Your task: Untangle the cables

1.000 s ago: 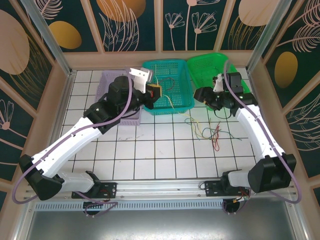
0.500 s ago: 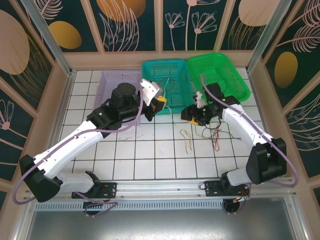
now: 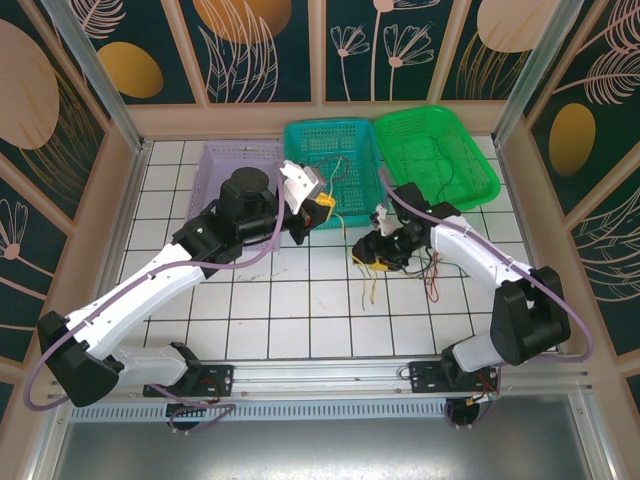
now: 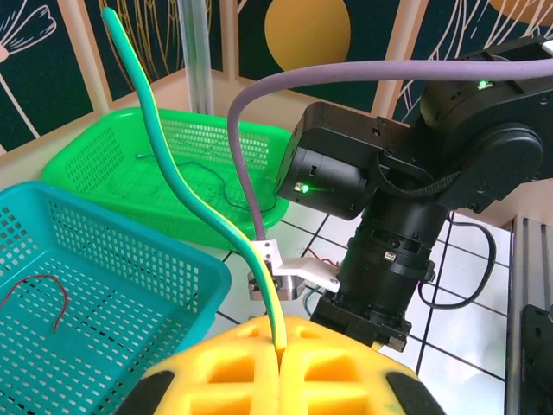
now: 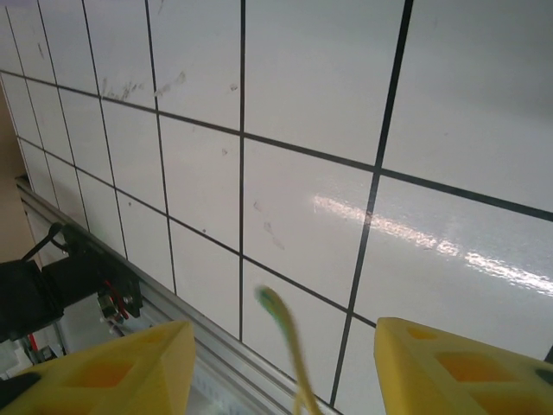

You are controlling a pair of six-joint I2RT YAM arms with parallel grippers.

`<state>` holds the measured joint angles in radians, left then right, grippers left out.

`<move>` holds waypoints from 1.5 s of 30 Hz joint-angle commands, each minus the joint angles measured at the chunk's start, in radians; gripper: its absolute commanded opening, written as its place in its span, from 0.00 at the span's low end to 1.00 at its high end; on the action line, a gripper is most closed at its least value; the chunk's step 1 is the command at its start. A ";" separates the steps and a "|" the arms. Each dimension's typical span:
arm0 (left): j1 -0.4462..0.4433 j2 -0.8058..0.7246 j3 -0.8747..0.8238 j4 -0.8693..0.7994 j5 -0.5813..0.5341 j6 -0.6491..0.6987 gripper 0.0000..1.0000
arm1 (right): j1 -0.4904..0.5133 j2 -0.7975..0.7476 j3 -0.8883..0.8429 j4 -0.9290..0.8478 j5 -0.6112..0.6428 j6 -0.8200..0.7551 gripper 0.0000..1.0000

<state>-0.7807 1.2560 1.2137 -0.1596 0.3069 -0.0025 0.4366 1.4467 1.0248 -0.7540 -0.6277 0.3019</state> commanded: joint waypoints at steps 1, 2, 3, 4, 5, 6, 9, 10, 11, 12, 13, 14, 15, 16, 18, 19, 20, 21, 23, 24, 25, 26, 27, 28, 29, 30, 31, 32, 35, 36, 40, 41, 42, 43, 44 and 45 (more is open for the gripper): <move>0.004 -0.024 -0.013 0.054 0.016 0.016 0.00 | 0.016 0.000 -0.036 0.055 -0.050 0.044 0.51; 0.004 -0.025 -0.014 0.058 0.017 0.013 0.00 | 0.018 0.001 -0.041 0.072 -0.055 0.060 0.47; 0.003 -0.026 -0.016 0.061 0.019 0.008 0.00 | 0.019 0.001 -0.046 0.080 -0.054 0.073 0.44; 0.004 -0.025 -0.016 0.063 0.021 0.003 0.00 | 0.019 -0.002 -0.039 0.084 -0.033 0.087 0.43; 0.004 -0.024 -0.014 0.060 0.020 -0.005 0.00 | 0.019 -0.010 -0.022 0.070 0.027 0.100 0.42; 0.003 -0.023 -0.010 0.056 0.013 -0.016 0.00 | 0.019 -0.025 -0.006 0.064 0.081 0.116 0.44; 0.003 -0.010 0.020 0.008 -0.057 -0.083 0.00 | 0.006 -0.122 0.057 0.054 0.302 0.160 0.52; 0.004 -0.003 0.033 -0.012 -0.086 -0.110 0.00 | 0.004 -0.164 0.077 0.063 0.372 0.166 0.53; 0.004 0.006 0.046 -0.031 -0.120 -0.146 0.00 | 0.002 -0.211 0.090 0.082 0.438 0.172 0.54; 0.003 0.013 0.056 -0.042 -0.140 -0.179 0.00 | 0.001 -0.256 0.089 0.123 0.469 0.166 0.54; 0.004 0.019 0.067 -0.049 -0.153 -0.214 0.00 | 0.003 -0.311 0.079 0.179 0.485 0.152 0.53; 0.004 0.026 0.077 -0.053 -0.166 -0.251 0.00 | 0.006 -0.365 0.060 0.247 0.485 0.135 0.53; 0.003 0.034 0.091 -0.059 -0.180 -0.287 0.00 | 0.014 -0.410 0.031 0.315 0.473 0.103 0.53; 0.003 0.045 0.110 -0.066 -0.183 -0.324 0.00 | 0.040 -0.472 -0.011 0.391 0.485 0.062 0.53; 0.006 0.078 0.157 -0.095 -0.177 -0.395 0.00 | 0.103 -0.583 -0.111 0.555 0.525 -0.048 0.53; 0.008 0.101 0.191 -0.120 -0.166 -0.431 0.00 | 0.151 -0.638 -0.171 0.643 0.553 -0.113 0.53; 0.010 0.122 0.218 -0.142 -0.151 -0.459 0.00 | 0.184 -0.675 -0.219 0.700 0.585 -0.166 0.54; 0.014 0.145 0.254 -0.170 -0.133 -0.491 0.00 | 0.217 -0.707 -0.262 0.761 0.614 -0.240 0.54; 0.024 0.188 0.310 -0.219 -0.095 -0.550 0.00 | 0.281 -0.722 -0.303 0.824 0.665 -0.383 0.56; 0.031 0.207 0.341 -0.242 -0.074 -0.580 0.00 | 0.316 -0.709 -0.305 0.846 0.704 -0.458 0.57; 0.036 0.228 0.369 -0.265 -0.050 -0.603 0.00 | 0.346 -0.685 -0.297 0.855 0.758 -0.521 0.57; 0.038 0.242 0.388 -0.280 -0.034 -0.616 0.00 | 0.370 -0.658 -0.288 0.861 0.808 -0.570 0.58; 0.039 0.256 0.411 -0.297 -0.023 -0.626 0.00 | 0.386 -0.629 -0.281 0.872 0.845 -0.622 0.58; 0.039 0.271 0.431 -0.318 -0.018 -0.635 0.00 | 0.391 -0.606 -0.282 0.903 0.870 -0.661 0.58; 0.039 0.280 0.446 -0.332 -0.014 -0.640 0.00 | 0.392 -0.590 -0.286 0.935 0.876 -0.690 0.59; 0.039 0.291 0.461 -0.345 -0.007 -0.644 0.00 | 0.392 -0.571 -0.290 0.979 0.886 -0.720 0.59; 0.039 0.300 0.469 -0.352 0.001 -0.648 0.00 | 0.392 -0.540 -0.285 1.004 0.905 -0.742 0.60; 0.040 0.303 0.471 -0.352 0.011 -0.654 0.00 | 0.392 -0.514 -0.278 1.018 0.918 -0.759 0.60; 0.040 0.310 0.475 -0.346 0.023 -0.672 0.00 | 0.393 -0.428 -0.251 1.048 0.966 -0.805 0.58; 0.040 0.312 0.476 -0.344 0.026 -0.678 0.00 | 0.393 -0.410 -0.250 1.066 0.975 -0.810 0.58; 0.040 0.316 0.481 -0.339 0.037 -0.693 0.00 | 0.395 -0.359 -0.226 1.072 0.946 -0.810 0.43; 0.040 0.316 0.481 -0.336 0.038 -0.694 0.00 | 0.395 -0.351 -0.220 1.066 0.938 -0.801 0.36; 0.040 0.316 0.481 -0.333 0.038 -0.694 0.00 | 0.395 -0.350 -0.220 1.069 0.930 -0.788 0.28; 0.040 0.318 0.483 -0.332 0.038 -0.695 0.00 | 0.395 -0.352 -0.222 1.074 0.919 -0.777 0.22; 0.040 0.319 0.484 -0.333 0.037 -0.693 0.00 | 0.393 -0.356 -0.219 1.066 0.898 -0.763 0.14; 0.041 0.320 0.486 -0.334 0.033 -0.691 0.00 | 0.390 -0.358 -0.206 1.045 0.861 -0.744 0.03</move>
<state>-0.7441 1.5631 1.6650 -0.4946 0.3225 -0.6788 0.8249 1.1019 0.7628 0.2554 0.2871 -0.4721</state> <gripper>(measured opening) 0.067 0.112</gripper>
